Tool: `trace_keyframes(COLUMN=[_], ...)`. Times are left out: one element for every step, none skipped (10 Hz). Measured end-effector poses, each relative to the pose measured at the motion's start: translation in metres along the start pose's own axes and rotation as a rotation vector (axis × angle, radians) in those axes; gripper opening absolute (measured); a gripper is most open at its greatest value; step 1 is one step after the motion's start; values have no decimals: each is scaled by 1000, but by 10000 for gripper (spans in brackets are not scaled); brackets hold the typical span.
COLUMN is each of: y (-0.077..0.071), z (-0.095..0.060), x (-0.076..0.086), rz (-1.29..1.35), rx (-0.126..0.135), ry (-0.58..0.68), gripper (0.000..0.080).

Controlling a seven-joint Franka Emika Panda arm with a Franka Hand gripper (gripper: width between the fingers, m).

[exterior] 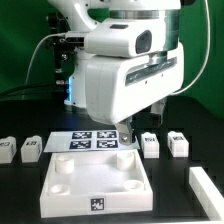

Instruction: Assemble one leg

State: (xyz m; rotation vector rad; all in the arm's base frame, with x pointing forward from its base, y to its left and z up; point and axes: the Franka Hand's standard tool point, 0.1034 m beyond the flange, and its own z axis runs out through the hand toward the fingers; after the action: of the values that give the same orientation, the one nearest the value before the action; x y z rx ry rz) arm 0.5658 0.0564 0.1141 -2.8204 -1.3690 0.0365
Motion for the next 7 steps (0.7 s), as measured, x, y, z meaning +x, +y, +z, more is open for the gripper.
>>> trace_keyframes(y=[0, 0, 0, 0, 0, 0, 0], z=[0, 0, 0, 0, 0, 0, 0], x=[0, 0, 0, 0, 0, 0, 0], rz=[0, 0, 0, 0, 0, 0, 0], rx=[0, 0, 0, 0, 0, 0, 0], ry=[0, 0, 0, 0, 0, 0, 0], gripper=[650, 650, 650, 650, 650, 650, 650])
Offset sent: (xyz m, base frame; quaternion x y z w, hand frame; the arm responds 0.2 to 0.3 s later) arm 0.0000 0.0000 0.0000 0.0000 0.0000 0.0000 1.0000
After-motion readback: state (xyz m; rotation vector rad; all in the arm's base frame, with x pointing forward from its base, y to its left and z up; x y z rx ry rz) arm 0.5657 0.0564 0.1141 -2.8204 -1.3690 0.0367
